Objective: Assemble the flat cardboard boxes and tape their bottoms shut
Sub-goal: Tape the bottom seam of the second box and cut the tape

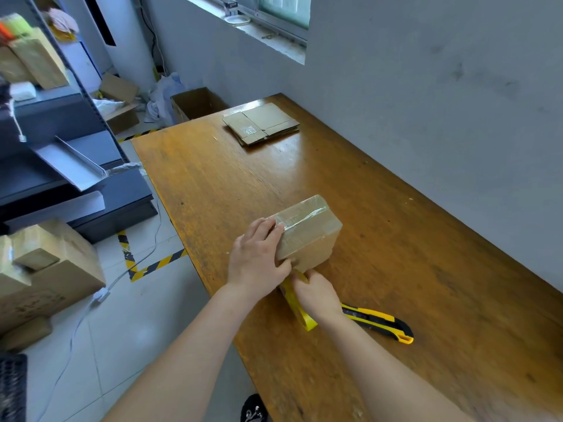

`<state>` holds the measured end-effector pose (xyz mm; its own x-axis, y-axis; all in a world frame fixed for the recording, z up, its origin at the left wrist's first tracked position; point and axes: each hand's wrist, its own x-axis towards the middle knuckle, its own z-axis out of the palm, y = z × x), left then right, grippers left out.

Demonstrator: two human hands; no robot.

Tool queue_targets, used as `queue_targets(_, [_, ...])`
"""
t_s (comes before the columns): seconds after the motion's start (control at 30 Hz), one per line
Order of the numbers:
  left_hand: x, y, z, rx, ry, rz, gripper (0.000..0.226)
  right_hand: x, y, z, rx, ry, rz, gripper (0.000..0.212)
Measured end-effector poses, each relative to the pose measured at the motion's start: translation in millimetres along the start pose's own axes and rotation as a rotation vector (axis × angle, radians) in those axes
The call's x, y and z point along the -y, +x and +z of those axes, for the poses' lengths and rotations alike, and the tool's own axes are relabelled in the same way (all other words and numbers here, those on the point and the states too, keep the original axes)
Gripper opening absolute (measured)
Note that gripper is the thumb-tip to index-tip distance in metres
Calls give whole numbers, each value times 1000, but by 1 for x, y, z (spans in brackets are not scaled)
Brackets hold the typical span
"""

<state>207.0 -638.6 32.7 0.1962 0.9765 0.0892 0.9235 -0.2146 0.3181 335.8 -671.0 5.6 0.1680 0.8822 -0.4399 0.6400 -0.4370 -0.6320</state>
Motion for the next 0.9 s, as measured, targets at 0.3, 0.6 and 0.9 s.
queue_targets(0.3, [-6, -1, 10, 25, 77, -36, 75, -6, -11, -5, 109, -1, -53, 58])
queue_targets(0.6, [-2, 1, 16, 52, 19, 7, 83, -10, -22, -3, 194, 293, -21, 26])
queue_targets(0.9, [-16, -43, 42, 54, -893, -739, 62, -14, -23, -1, 197, 273, -39, 27])
